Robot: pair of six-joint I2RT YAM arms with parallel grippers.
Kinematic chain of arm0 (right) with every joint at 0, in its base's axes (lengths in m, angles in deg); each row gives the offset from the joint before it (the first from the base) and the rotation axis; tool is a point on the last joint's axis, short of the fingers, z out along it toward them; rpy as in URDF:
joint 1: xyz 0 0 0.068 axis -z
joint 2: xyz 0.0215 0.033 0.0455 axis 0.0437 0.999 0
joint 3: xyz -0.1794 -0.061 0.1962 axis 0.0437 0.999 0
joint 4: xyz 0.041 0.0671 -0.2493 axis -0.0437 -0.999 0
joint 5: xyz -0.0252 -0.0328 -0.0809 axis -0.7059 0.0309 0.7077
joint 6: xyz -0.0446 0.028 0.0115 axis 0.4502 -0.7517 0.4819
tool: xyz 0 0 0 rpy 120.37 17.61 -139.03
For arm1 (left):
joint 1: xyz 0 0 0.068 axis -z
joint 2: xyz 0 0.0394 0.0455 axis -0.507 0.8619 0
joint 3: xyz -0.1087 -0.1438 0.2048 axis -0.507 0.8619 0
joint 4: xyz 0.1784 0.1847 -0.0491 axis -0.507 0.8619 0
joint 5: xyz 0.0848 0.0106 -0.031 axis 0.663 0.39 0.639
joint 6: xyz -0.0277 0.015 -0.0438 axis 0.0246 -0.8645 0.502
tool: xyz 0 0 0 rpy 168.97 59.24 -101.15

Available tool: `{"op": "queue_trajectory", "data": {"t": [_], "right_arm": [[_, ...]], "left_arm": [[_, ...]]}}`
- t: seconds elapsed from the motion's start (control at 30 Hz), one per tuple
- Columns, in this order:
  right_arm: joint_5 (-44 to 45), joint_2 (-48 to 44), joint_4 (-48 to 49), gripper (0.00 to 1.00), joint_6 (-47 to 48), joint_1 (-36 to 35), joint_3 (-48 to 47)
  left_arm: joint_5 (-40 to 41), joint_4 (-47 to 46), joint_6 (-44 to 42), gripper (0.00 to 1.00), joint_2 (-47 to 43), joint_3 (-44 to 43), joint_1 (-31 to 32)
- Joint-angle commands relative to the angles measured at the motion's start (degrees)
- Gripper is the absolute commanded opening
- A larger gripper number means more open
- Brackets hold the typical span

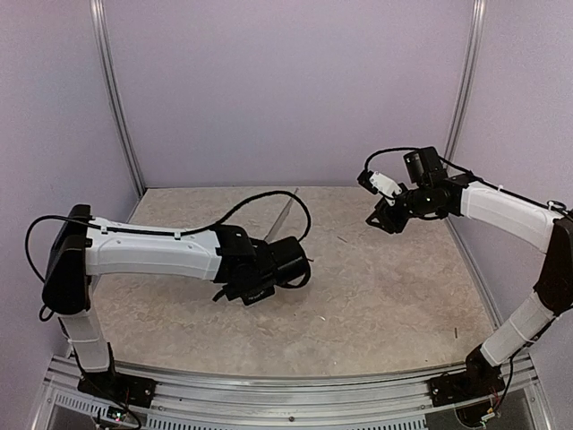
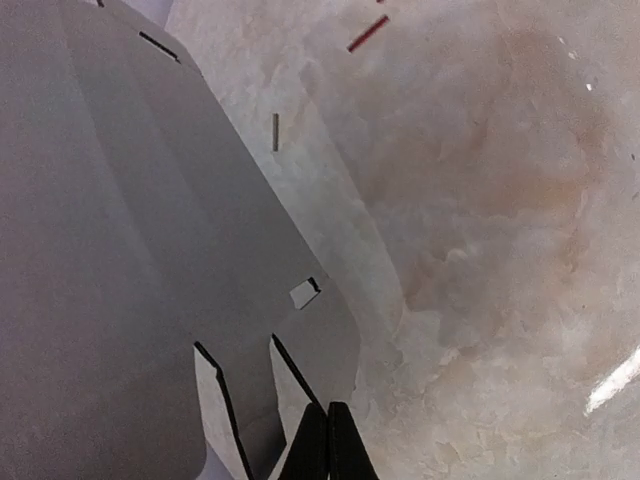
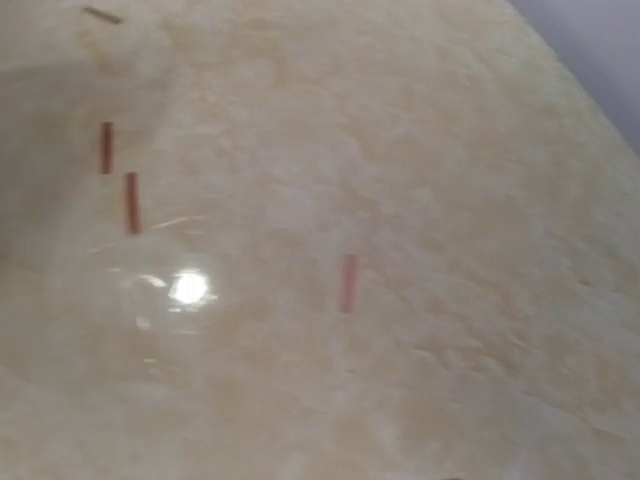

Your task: Fold the paper box

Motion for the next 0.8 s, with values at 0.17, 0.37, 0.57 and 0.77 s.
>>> {"op": "queue_trajectory", "data": {"t": [0.17, 0.37, 0.57, 0.77], "right_arm": [[-3.9, -0.6, 1.6, 0.50, -0.8, 8.2, 0.5], [-9.6, 3.9, 2.0, 0.51, -3.0, 8.1, -0.7], [-12.1, 8.3, 1.2, 0.51, -5.0, 4.1, -4.5], [-9.9, 14.7, 0.8, 0.50, -3.9, -5.5, -9.0]], "left_arm": [[9.3, 8.0, 2.7, 0.48, 1.4, 6.2, 10.3], [-4.7, -0.3, 7.9, 0.67, -15.0, 13.8, 7.0], [-20.1, -11.6, 13.2, 0.74, -29.6, 24.5, -3.8], [-36.0, -19.3, 27.8, 0.73, -28.9, 26.8, -25.4]]}}
